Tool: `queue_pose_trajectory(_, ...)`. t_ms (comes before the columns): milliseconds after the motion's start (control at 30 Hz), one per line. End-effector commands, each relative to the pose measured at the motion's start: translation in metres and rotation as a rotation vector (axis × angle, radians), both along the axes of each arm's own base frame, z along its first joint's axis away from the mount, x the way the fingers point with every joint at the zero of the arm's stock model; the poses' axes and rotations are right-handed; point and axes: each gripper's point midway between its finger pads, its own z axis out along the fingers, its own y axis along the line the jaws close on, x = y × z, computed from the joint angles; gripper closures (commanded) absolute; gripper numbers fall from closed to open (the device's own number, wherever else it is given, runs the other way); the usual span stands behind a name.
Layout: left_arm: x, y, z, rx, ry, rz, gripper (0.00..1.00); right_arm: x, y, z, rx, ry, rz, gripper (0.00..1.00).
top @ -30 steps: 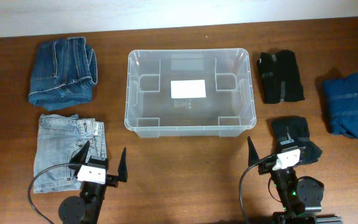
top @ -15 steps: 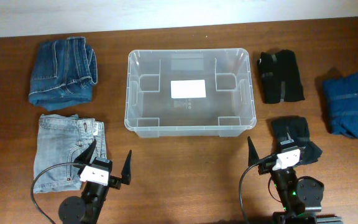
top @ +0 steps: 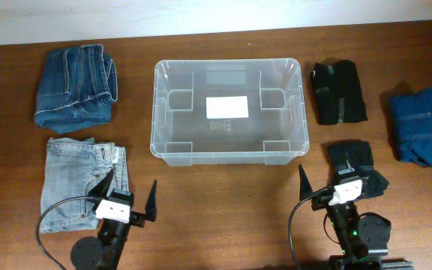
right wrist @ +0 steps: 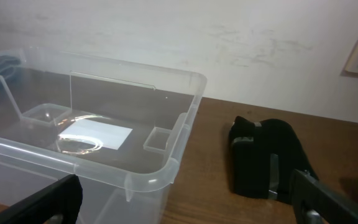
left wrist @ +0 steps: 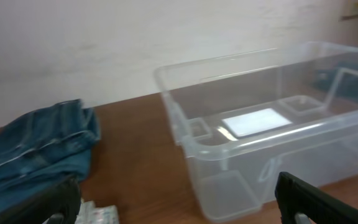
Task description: Pack container
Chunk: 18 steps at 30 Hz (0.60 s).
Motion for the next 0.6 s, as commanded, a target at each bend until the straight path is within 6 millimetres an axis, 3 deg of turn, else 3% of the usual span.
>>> queue_pose_trajectory(0,0.005,0.025,-0.004,0.025,0.008,0.145,0.00,-0.003,0.015,0.000,0.009,-0.003,0.082,0.02)
queue_pose_trajectory(400,0.005,0.028,-0.004,0.026,0.009,0.163,0.01,-0.011,0.036,0.018,0.113,-0.025,0.212,0.02)
queue_pose_trajectory(500,0.005,0.028,-0.004,0.027,0.009,0.163,0.01,-0.014,0.032,0.042,0.105,-0.070,0.189,0.02)
queue_pose_trajectory(567,0.005,0.028,-0.004,0.026,0.009,0.163,0.01,-0.019,0.026,0.071,0.093,-0.119,0.150,0.02)
